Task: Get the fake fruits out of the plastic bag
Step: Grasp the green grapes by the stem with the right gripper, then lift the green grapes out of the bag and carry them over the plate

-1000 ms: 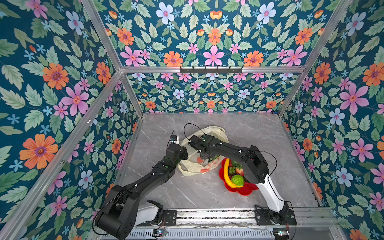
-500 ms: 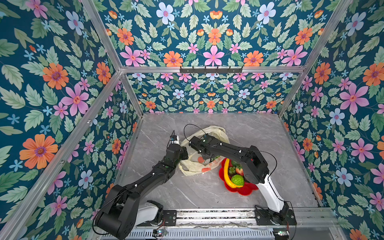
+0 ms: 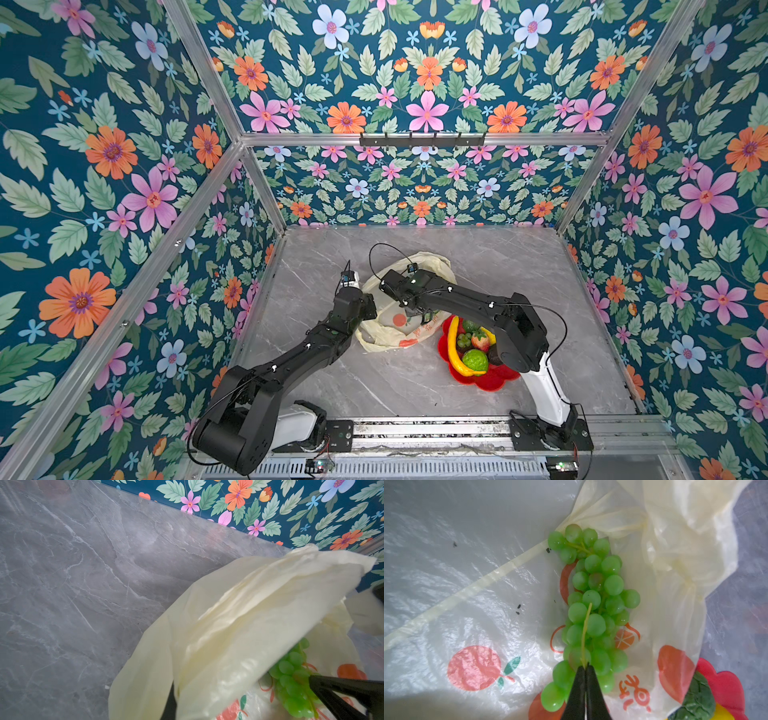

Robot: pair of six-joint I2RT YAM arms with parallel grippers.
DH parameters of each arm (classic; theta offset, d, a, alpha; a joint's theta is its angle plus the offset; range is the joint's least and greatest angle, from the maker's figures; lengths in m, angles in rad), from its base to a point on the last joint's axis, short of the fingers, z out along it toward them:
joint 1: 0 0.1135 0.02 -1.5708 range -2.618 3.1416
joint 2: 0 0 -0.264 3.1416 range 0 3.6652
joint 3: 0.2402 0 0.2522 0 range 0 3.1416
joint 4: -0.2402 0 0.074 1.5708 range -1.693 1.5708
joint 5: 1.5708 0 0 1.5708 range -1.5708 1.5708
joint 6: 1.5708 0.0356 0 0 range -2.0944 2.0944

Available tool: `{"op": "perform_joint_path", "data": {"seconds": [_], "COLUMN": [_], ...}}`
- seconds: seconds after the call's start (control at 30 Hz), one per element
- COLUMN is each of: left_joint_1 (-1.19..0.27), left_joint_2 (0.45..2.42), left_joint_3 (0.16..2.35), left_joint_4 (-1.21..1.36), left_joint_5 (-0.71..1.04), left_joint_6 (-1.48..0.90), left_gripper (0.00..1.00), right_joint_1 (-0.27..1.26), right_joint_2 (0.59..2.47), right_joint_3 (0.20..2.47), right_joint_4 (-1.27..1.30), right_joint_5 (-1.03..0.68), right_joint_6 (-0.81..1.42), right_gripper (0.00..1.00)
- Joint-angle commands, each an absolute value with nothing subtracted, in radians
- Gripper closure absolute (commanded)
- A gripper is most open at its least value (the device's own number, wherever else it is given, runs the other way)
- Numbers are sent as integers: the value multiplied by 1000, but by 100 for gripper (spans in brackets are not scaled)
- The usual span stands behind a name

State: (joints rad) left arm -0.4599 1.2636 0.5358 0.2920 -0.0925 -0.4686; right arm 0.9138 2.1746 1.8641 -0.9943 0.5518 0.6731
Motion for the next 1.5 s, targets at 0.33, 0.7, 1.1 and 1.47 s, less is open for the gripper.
{"op": "perform_joint_path", "data": {"seconds": [0.33,0.7,1.1,1.47], "left_joint_1": [-460,-459,-459,-459], "left_joint_2": [1284,1314,1354,1356], "left_joint_3": [556,571,592,597], "left_joint_4": [281,268,251,239], "left_joint_5": [-107,-112,-103,-113], "left_joint_6": [-463,-463,-463,-463], "left_gripper": [100,100,100,100], "right_joint_1": [928,928,928,929], "right_joint_2": [2033,1890,1732,1572], "right_joint_3": [1823,1772,1719,1680], "right_joint_4": [-933,-910,-890,-910], "right_joint_5": [515,479,437,422], "right_joint_6": [603,557,533,526], "right_gripper": [100,100,100,100]}}
